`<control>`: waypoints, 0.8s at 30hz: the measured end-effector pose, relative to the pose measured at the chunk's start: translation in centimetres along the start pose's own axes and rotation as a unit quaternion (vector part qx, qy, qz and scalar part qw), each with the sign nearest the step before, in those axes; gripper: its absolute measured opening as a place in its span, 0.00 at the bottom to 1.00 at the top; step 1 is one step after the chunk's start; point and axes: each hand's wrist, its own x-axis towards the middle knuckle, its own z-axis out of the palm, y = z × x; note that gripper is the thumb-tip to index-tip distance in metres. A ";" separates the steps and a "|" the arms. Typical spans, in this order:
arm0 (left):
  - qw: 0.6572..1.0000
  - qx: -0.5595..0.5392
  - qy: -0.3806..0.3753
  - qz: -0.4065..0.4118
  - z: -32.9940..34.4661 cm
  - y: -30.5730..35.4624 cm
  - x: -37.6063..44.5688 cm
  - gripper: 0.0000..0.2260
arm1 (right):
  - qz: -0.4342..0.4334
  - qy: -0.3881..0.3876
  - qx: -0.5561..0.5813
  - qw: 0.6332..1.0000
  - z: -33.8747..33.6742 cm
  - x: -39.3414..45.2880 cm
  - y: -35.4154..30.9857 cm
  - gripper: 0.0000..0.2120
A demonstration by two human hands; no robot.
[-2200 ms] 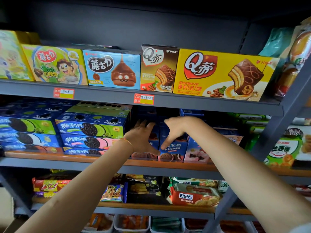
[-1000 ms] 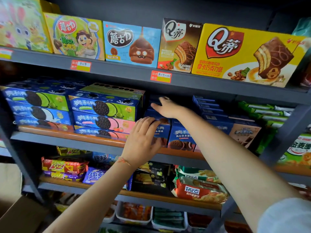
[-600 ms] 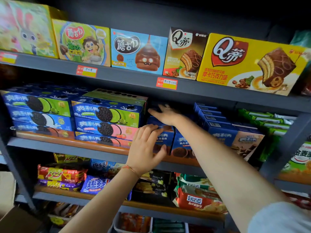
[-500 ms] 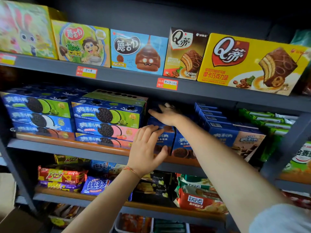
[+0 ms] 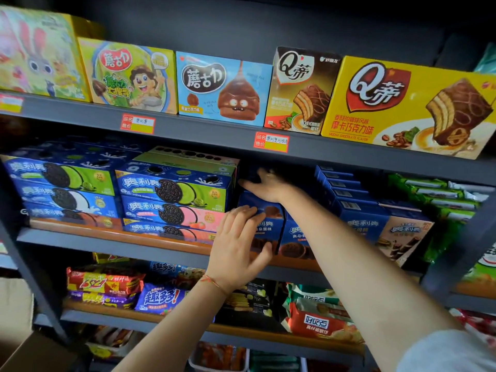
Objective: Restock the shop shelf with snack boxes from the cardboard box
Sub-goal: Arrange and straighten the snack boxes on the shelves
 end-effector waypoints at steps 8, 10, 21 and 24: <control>1.000 0.011 -0.011 -0.008 -0.2 0.2 0.0 0.22 | -0.012 -0.009 -0.072 0.997 -0.9 -0.5 0.1 0.42; 1.000 0.015 -0.017 -0.007 -0.3 0.2 -0.1 0.22 | -0.014 -0.014 -0.096 0.995 -1.1 -0.7 -0.1 0.40; 0.998 0.066 -0.018 0.001 -1.5 0.5 -0.2 0.22 | -0.037 -0.047 -0.004 0.998 -2.0 -3.3 0.2 0.35; 0.996 0.076 0.002 -0.037 -1.4 0.8 -1.2 0.22 | -0.067 -0.035 -0.052 0.996 -1.0 -4.8 0.5 0.34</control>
